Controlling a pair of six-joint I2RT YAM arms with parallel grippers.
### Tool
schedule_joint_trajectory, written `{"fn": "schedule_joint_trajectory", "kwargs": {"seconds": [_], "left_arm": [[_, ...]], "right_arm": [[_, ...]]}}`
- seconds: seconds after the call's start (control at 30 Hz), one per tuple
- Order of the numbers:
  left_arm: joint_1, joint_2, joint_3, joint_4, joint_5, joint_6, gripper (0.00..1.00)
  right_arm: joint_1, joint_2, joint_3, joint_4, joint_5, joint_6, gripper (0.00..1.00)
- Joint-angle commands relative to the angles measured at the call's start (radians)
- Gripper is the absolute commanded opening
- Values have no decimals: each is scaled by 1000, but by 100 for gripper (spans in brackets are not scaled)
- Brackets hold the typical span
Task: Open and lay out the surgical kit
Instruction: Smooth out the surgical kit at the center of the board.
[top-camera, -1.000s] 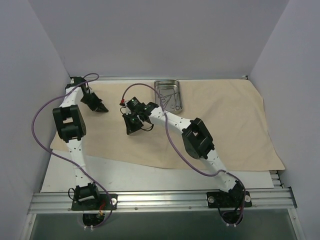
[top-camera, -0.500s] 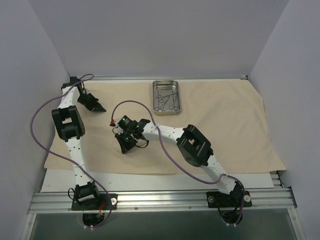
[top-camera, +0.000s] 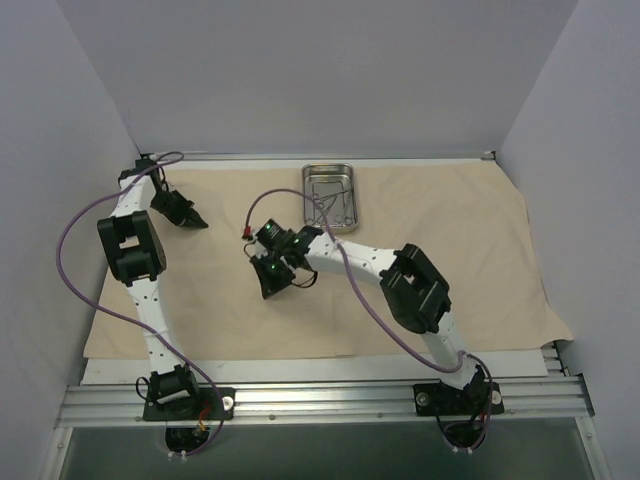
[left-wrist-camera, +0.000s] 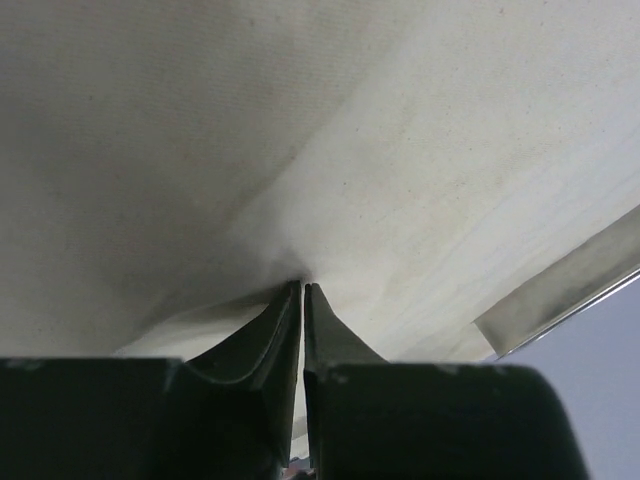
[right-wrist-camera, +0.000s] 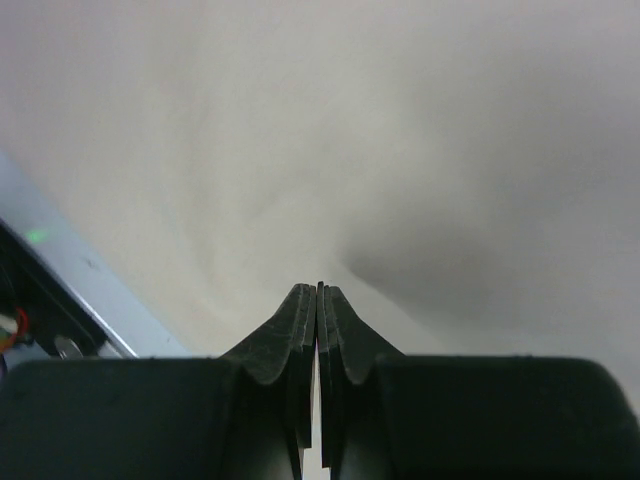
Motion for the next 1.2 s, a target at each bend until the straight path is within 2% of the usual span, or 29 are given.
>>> {"fn": "schedule_joint_trajectory", "kwargs": {"seconds": [0.0,0.07,0.13,0.27,0.33,0.47,0.57,0.7,0.87,0.97,1.1,1.17], "left_arm": [[-28,-103,-10,17,-74,35,14],[-47,-159,-27,17,-122,52,17],[-64,-202,-60,45,-137,63,20],[-68,-188,-105,102,-108,61,20],[-68,-135,-84,93,-88,49,14],[-61,-39,-7,40,-78,35,6],[-35,47,77,-11,-50,35,6],[-10,188,281,-120,-50,52,5],[1,208,266,-111,-70,26,4],[2,243,301,-141,-85,18,2],[10,236,272,-129,-116,12,2],[22,228,256,-125,-125,14,2]], "right_arm": [[-178,-126,74,-33,103,91,0],[-267,-207,39,-22,134,136,0],[-414,-266,-18,-15,186,144,0],[-632,-260,0,-90,289,94,0],[-694,-229,34,-146,391,72,0],[-833,-209,1,-148,422,38,0],[-878,-197,-57,-151,441,26,0],[-909,-223,-189,-113,433,38,0],[-955,-266,-396,-70,369,98,0],[-955,-318,-554,-32,277,144,0],[-946,-411,-770,13,151,216,0],[-946,-441,-808,21,137,234,0]]}}
